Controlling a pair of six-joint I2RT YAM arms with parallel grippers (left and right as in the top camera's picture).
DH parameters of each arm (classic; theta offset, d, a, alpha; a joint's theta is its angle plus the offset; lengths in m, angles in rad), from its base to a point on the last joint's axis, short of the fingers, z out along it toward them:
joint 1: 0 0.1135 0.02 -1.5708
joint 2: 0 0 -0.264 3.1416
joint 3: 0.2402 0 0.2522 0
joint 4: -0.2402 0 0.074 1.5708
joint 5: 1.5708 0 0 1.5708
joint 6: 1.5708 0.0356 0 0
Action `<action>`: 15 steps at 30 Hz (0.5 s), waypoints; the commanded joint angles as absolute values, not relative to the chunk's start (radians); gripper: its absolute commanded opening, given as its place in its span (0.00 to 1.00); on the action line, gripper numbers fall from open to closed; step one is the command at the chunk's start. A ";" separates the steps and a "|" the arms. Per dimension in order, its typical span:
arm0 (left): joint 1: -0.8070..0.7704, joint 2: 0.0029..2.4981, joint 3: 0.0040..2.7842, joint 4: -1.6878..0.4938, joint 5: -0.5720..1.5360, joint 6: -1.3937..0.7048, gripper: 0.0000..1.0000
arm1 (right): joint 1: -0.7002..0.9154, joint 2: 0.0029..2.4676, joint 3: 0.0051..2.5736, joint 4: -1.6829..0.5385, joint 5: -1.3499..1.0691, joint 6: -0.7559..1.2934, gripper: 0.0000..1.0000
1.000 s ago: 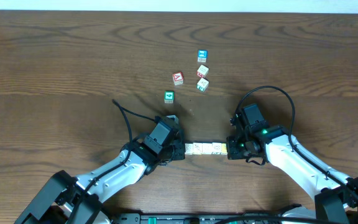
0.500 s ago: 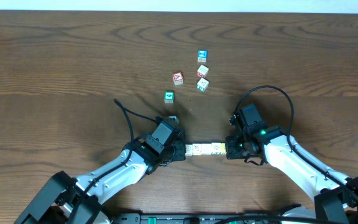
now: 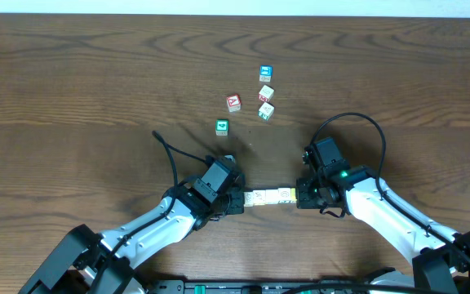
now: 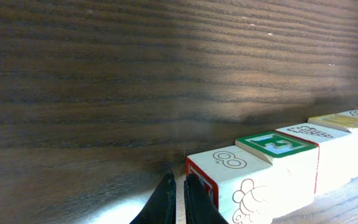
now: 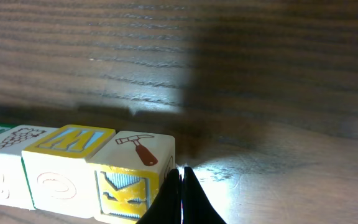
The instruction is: Lift 5 blocks
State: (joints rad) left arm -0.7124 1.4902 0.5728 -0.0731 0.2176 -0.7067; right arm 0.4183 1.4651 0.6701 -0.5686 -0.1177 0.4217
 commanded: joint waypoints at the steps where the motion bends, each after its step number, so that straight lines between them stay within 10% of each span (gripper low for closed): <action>1: -0.719 1.495 0.578 -0.073 0.215 -0.708 0.09 | 0.432 1.465 0.669 -0.568 -0.097 0.456 0.02; 15: -0.720 1.495 0.578 -0.086 0.162 -0.708 0.24 | 0.432 1.465 0.669 -0.604 -0.009 0.469 0.16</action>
State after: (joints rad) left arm -0.7155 1.4902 0.5728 -0.0792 0.1963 -0.7063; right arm 0.4187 1.4651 0.6701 -0.5903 -0.0505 0.4450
